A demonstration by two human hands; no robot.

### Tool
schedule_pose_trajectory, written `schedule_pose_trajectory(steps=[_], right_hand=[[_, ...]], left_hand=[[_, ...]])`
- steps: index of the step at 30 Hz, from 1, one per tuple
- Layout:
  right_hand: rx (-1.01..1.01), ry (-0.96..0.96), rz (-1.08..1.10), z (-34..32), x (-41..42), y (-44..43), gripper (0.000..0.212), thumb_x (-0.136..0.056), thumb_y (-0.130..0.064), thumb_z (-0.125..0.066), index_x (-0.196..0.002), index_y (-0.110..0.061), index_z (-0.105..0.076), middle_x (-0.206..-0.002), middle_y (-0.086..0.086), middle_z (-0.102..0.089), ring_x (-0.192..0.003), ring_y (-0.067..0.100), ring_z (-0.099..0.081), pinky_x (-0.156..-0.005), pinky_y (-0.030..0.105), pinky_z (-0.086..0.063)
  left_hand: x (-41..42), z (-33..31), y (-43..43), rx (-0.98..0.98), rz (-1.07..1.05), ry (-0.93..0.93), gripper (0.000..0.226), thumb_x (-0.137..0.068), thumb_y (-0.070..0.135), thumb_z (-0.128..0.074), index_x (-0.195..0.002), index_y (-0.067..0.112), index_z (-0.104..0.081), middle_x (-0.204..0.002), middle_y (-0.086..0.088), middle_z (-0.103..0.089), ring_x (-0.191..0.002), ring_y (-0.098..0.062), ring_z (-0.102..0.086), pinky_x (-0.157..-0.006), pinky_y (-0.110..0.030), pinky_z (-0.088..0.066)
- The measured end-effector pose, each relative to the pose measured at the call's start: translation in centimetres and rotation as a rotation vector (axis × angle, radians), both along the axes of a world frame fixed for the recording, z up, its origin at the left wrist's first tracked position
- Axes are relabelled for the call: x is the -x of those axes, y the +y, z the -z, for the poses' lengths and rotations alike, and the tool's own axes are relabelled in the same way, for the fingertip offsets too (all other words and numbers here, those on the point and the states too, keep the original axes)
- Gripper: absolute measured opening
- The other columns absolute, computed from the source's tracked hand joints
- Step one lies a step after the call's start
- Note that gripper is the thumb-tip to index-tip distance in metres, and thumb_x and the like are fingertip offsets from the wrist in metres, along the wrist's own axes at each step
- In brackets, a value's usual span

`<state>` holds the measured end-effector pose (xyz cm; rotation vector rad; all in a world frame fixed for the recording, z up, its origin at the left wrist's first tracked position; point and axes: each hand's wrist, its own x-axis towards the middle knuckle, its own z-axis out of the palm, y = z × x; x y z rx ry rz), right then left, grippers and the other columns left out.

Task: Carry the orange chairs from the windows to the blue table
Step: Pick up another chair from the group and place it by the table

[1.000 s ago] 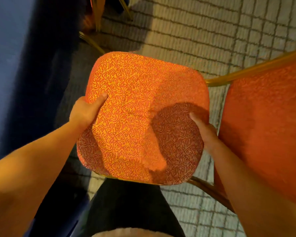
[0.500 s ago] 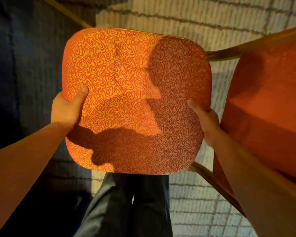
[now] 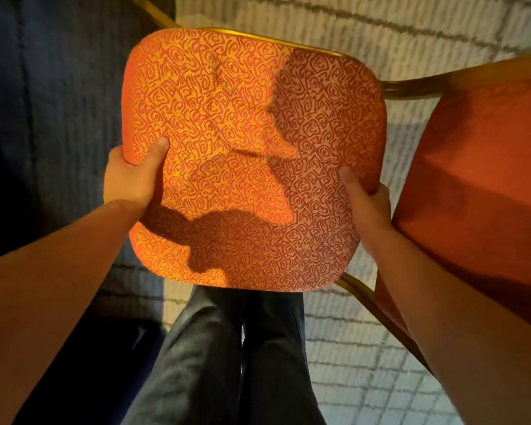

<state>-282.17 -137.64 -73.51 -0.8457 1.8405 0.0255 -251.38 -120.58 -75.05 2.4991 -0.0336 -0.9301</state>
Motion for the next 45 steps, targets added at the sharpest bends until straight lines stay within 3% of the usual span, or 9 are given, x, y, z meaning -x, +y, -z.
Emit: schedule_pose_trajectory(steps=[4, 7, 10, 13, 16, 20, 28, 34, 45], right_hand=[[-0.016, -0.008, -0.182, -2.0, 0.0, -0.3, 0.088, -0.085, -0.041, -0.071, -0.154, -0.016, -0.021, -0.150, 0.010, -0.043, -0.130, 0.032, -0.048, -0.107, 0.051, -0.043], [-0.015, -0.063, -0.347, -5.3, 0.2, 0.2, 0.072, -0.090, -0.034, -0.065, -0.151, -0.018, -0.031, -0.145, 0.009, -0.048, -0.127, 0.031, -0.051, -0.106, 0.049, -0.044], [0.025, -0.101, -0.427, -8.7, -0.3, 0.9, 0.067, -0.093, -0.032, -0.063, -0.151, -0.015, -0.034, -0.144, 0.010, -0.050, -0.125, 0.025, -0.052, -0.108, 0.044, -0.041], [0.063, -0.127, -0.551, -12.7, -1.0, 1.9, 0.065, -0.091, -0.036, -0.064, -0.147, -0.013, -0.039, -0.142, 0.010, -0.051, -0.121, 0.025, -0.053, -0.103, 0.038, -0.043], [0.103, -0.180, -0.692, -16.5, -0.7, 2.9, 0.056, -0.087, -0.032, -0.066, -0.138, -0.014, -0.049, -0.131, 0.011, -0.060, -0.101, 0.026, -0.064, -0.090, 0.043, -0.053], [0.150, -0.185, -0.836, -21.6, 0.7, 3.8, 0.070, -0.084, -0.035, -0.069, -0.147, -0.018, -0.041, -0.139, 0.007, -0.053, -0.116, 0.026, -0.058, -0.098, 0.041, -0.048], [0.310, -0.177, -0.975, -28.1, 2.3, 4.2, 0.072, -0.081, -0.027, -0.073, -0.146, -0.015, -0.043, -0.143, 0.012, -0.051, -0.129, 0.026, -0.051, -0.104, 0.040, -0.044], [0.401, -0.176, -1.164, -31.6, 3.3, 4.1, 0.071, -0.079, -0.032, -0.076, -0.143, -0.016, -0.047, -0.138, 0.015, -0.052, -0.105, 0.023, -0.059, -0.080, 0.027, -0.044], [0.571, -0.278, -1.401, -38.0, 10.4, 5.2, 0.066, -0.083, -0.029, -0.074, -0.140, -0.011, -0.048, -0.137, 0.010, -0.053, -0.114, 0.027, -0.059, -0.081, 0.030, -0.044]], left_hand=[[1.3, -2.3, -1.1, -0.055, -0.060, 0.033, 0.079, -0.073, 0.065, -0.067, -0.125, 0.008, -0.047, -0.123, -0.006, -0.057, -0.108, -0.023, -0.056, -0.091, -0.036, -0.044], [2.9, -5.6, -1.9, -0.130, 0.003, 0.044, 0.056, -0.078, 0.040, -0.071, -0.118, 0.005, -0.053, -0.121, -0.017, -0.060, -0.110, -0.034, -0.058, -0.091, -0.041, -0.049], [5.1, -9.6, -2.9, -0.045, 0.076, 0.212, 0.016, -0.087, 0.024, -0.063, -0.080, 0.010, -0.067, -0.081, -0.013, -0.063, -0.071, -0.024, -0.061, -0.052, -0.016, -0.048], [8.0, -14.5, -3.8, 0.041, 0.094, 0.319, 0.020, -0.091, 0.021, -0.060, -0.073, 0.013, -0.064, -0.065, -0.006, -0.056, -0.044, -0.006, -0.051, -0.031, -0.013, -0.031], [10.6, -19.2, -3.6, 0.141, 0.089, 0.355, 0.020, -0.093, 0.022, -0.057, -0.075, 0.014, -0.060, -0.071, -0.006, -0.058, -0.050, -0.005, -0.055, -0.043, -0.016, -0.037], [13.2, -24.3, -1.3, 0.225, 0.112, 0.320, 0.019, -0.092, 0.024, -0.060, -0.092, 0.005, -0.065, -0.085, -0.011, -0.060, -0.078, -0.019, -0.054, -0.069, -0.028, -0.035], [16.1, -32.0, 1.7, 0.289, 0.179, 0.171, 0.018, -0.093, 0.026, -0.058, -0.088, 0.009, -0.064, -0.082, -0.010, -0.060, -0.076, -0.021, -0.055, -0.072, -0.037, -0.048], [18.8, -36.7, 3.0, 0.309, 0.266, 0.176, 0.019, -0.095, 0.030, -0.052, -0.089, 0.013, -0.058, -0.083, -0.010, -0.055, -0.075, -0.021, -0.051, -0.064, -0.029, -0.038], [31.0, -41.3, 7.6, 0.451, 0.142, -0.044, 0.022, -0.093, 0.033, -0.055, -0.085, 0.014, -0.063, -0.081, -0.008, -0.057, -0.075, -0.021, -0.055, -0.074, -0.041, -0.050]])
